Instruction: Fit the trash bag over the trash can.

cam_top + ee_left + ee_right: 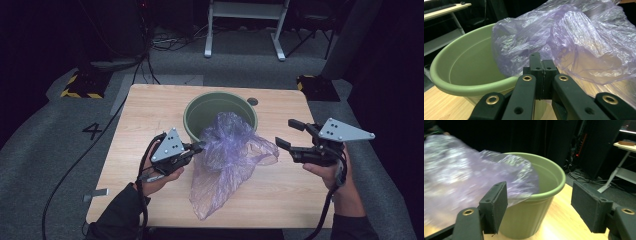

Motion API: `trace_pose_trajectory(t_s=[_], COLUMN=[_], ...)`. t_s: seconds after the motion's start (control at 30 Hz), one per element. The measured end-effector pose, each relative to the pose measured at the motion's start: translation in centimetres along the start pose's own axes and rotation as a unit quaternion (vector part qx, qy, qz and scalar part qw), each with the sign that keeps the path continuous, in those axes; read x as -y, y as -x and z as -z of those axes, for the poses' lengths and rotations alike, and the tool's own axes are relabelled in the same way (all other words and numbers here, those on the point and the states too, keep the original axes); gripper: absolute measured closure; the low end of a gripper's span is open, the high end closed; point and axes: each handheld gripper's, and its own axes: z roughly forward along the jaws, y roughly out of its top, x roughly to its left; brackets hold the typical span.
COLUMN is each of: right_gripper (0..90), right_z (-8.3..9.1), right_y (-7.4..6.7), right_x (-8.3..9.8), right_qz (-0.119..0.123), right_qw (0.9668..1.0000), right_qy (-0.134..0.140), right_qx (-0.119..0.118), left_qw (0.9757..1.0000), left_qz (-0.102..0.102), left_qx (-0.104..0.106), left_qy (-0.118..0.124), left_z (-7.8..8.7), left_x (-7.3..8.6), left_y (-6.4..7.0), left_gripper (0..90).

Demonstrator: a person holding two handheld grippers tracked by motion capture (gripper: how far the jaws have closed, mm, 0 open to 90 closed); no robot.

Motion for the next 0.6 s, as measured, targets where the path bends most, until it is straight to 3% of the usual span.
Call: trace_pose_trajectory(t_s=[0.23, 0.43, 0.6], right_gripper=[26.8, 24.5, 23.6], right_z=[1.5, 2.9, 2.3], right_y=[-2.3, -4.0, -6.0], right_x=[-0.1, 0.0, -0.4], right_qz=[0.01, 0.018, 0.03], right_qw=[0.9994, 0.9981, 0.9971], right_qy=[-0.019, -0.009, -0.007], right_qx=[-0.029, -0.058, -0.07], left_qw=[0.9999, 0.9999, 0.9999], left_qz=[-0.009, -0.002, -0.002], left_qx=[0.005, 0.001, -0.003], left_qy=[-0.008, -0.01, -0.01], left_z=[-0.2, -0.2, -0.3], left_x=[0.1, 0.2, 0.1], left_y=[0.0, -0.3, -0.4], left_gripper=[89.9, 89.9, 89.9])
